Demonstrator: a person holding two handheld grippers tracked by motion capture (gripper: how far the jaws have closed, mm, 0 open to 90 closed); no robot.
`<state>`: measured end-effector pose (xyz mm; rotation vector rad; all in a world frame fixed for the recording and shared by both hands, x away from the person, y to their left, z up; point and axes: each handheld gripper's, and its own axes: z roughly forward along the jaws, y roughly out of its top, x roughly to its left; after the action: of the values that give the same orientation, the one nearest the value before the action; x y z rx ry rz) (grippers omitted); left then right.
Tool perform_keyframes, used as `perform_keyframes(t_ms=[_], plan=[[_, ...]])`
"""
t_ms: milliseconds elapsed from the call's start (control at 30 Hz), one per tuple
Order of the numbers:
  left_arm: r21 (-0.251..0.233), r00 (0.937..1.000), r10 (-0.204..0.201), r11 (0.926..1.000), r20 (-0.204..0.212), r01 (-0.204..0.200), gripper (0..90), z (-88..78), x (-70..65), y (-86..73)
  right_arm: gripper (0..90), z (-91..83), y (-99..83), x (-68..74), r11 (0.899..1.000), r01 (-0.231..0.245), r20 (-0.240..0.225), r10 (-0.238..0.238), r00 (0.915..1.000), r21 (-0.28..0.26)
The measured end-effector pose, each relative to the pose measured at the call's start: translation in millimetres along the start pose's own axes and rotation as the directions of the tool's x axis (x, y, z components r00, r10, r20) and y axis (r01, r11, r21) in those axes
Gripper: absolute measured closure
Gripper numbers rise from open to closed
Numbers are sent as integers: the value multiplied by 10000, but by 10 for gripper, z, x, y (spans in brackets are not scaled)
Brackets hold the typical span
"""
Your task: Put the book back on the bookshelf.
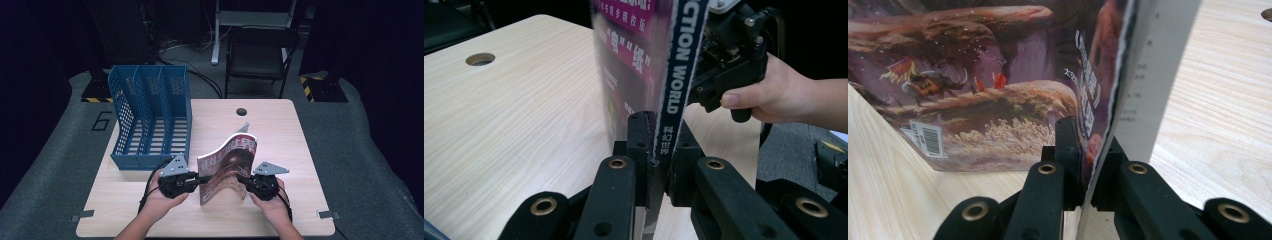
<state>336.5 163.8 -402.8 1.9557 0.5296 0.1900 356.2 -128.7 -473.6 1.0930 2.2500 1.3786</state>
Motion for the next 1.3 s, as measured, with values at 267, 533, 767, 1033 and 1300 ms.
perform_keyframes(t_ms=[267, 533, 767, 1033, 1300], plan=[[111, 9997, 255, 9996, -32, -254, 833, -11, -10, 23, 849, 26, 23, 18, 9993, 230, 319, -220, 9992, -294], [319, 9991, 388, 9988, -150, -383, 833, -22, -4, -3, 841, 82, 24, 30, 9989, 416, 399, -408, 9984, -214], [293, 9995, 263, 9992, -200, -257, 830, -36, 1, -67, 776, 94, -3, 15, 9996, 246, 345, -242, 9991, -100], [399, 9995, 281, 9988, -171, -274, 830, -78, 5, -77, 677, 90, -14, -42, 9998, -13, 122, 15, 9999, -193], [361, 9997, 216, 9991, -130, -211, 830, -106, 3, -96, 584, 97, -19, -75, 9995, -255, 56, 256, 9997, -168]])
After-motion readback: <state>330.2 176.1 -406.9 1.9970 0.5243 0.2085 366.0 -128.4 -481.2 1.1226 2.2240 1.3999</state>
